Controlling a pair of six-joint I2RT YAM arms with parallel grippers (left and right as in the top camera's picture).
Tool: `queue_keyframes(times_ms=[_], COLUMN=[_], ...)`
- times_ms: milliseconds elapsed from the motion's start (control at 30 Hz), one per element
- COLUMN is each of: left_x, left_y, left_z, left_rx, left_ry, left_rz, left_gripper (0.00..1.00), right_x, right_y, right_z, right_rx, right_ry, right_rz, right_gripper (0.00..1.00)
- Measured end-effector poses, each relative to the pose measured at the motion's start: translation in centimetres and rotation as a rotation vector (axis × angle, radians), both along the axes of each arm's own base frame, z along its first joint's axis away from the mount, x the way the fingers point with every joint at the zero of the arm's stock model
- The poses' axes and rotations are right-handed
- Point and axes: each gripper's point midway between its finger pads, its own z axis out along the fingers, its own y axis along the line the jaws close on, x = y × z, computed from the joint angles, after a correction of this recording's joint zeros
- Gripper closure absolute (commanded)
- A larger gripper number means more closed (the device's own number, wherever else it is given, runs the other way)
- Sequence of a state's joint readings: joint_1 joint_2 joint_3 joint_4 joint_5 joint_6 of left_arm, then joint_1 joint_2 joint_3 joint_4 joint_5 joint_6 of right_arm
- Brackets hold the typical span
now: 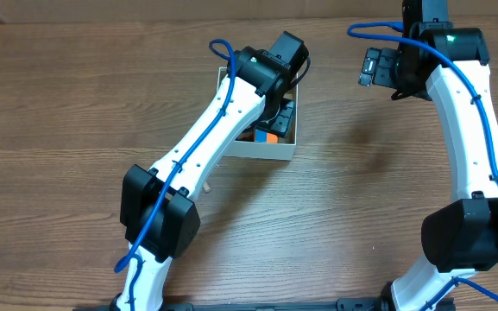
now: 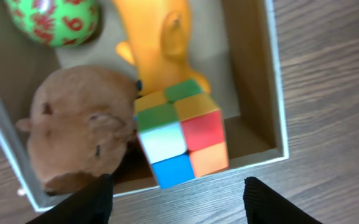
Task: Pack container
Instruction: 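Lower the cube into the box beside the capybara with the left gripper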
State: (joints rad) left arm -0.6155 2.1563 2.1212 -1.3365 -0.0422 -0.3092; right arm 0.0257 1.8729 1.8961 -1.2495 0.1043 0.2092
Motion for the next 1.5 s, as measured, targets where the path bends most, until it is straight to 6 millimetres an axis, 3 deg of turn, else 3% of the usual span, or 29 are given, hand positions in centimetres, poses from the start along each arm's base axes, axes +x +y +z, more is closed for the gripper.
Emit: queue_keyframes(times_ms=[767,933,1100,1300,1500], left_x=[0.1,-0.6,-1.2,-1.2,-0.5], left_y=[0.5,0.1,-0.7,0.2,0.1], left_z=[-0.6,-1.4,-2.1,-3.5,-3.6], left_rx=[-0.001,0.011,0.014,0.063,0.063], left_ry=[0.011,0.026,0.03,0.027,-0.006], left_rz=[0.192,0.184,0.172,0.185,0.197], left_gripper=[0.3,0.34,0.32,0.27,0.26], right_x=[0.0,0.0,0.0,0.0,0.0], right_y=[0.0,0.0,0.0,0.0,0.0], right_z=[0.0,0.0,0.0,0.0,0.0], right_rx=[0.0,0.0,0.0,0.0,0.0], right_ry=[0.0,0.0,0.0,0.0,0.0], right_rz=[0.0,0.0,0.0,0.0,0.0], right_gripper=[0.0,0.0,0.0,0.0,0.0])
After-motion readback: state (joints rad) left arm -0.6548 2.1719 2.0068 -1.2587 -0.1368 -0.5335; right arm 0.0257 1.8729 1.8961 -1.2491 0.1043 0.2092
